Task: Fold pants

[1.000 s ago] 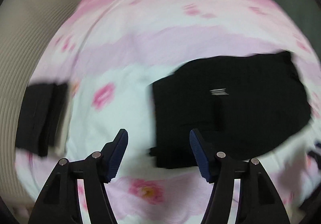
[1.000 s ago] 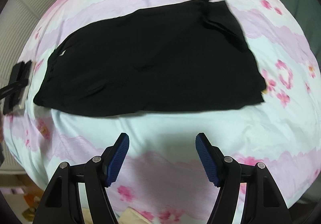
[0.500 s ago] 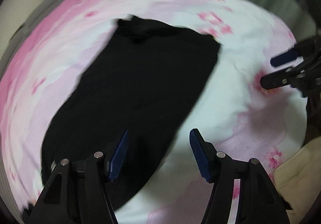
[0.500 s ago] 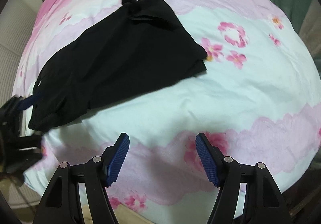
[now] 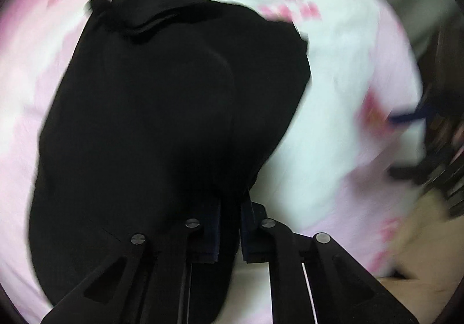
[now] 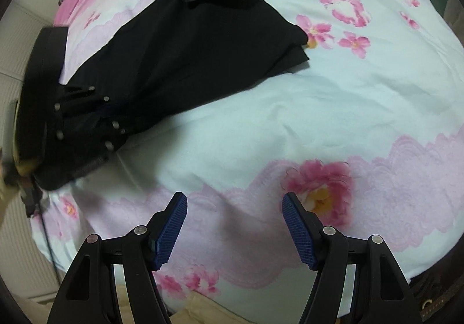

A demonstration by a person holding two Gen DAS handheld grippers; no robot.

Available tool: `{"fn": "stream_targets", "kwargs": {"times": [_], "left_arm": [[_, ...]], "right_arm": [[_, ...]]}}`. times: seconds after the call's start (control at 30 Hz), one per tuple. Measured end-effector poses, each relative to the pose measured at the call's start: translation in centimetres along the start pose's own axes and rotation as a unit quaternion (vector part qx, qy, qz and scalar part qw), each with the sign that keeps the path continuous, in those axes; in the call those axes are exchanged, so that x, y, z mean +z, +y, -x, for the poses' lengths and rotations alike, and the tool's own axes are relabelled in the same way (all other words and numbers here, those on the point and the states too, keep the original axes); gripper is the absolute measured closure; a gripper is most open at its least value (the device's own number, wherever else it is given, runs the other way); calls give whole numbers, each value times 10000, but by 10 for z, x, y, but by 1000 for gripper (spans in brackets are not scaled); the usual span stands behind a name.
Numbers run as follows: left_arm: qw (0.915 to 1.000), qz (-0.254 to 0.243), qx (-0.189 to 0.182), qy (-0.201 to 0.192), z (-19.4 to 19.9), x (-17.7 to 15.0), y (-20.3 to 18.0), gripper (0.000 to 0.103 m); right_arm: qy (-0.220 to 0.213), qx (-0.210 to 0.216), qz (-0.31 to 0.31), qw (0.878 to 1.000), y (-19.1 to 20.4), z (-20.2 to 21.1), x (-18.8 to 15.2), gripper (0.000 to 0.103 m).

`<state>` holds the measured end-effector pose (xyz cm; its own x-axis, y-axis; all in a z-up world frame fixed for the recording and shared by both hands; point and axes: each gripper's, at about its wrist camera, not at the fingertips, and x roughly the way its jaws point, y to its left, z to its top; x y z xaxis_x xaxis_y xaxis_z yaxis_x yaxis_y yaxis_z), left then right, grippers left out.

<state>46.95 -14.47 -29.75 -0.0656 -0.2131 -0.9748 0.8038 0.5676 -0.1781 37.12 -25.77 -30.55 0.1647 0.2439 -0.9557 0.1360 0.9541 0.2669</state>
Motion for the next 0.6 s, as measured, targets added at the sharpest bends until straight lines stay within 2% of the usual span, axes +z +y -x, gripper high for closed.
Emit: {"fn": "stream_targets", "kwargs": {"times": [0.07, 0.17, 0.3, 0.33, 0.43, 0.6], "left_arm": [[9948, 780, -641, -101, 15, 4, 38, 92], [9807, 1657, -1002, -261, 24, 1, 91, 92], [9652, 2327, -1177, -212, 17, -9, 134, 92], [9624, 2465, -1127, -200, 14, -12, 142, 92], [9587, 2646, -1019, -208, 6, -25, 138, 92], [9541, 2821, -987, -188, 0, -38, 145, 92]], "right_arm": [[-35, 78, 39, 10000, 2, 0, 4, 35], [-111, 215, 70, 9997, 6, -1, 15, 36], [-257, 499, 80, 9984, 15, -1, 37, 38], [-313, 601, 129, 9976, 21, -2, 46, 39], [-461, 859, 349, 9946, 41, -6, 66, 41], [-400, 1182, 726, 9895, 79, -26, 93, 47]]}}
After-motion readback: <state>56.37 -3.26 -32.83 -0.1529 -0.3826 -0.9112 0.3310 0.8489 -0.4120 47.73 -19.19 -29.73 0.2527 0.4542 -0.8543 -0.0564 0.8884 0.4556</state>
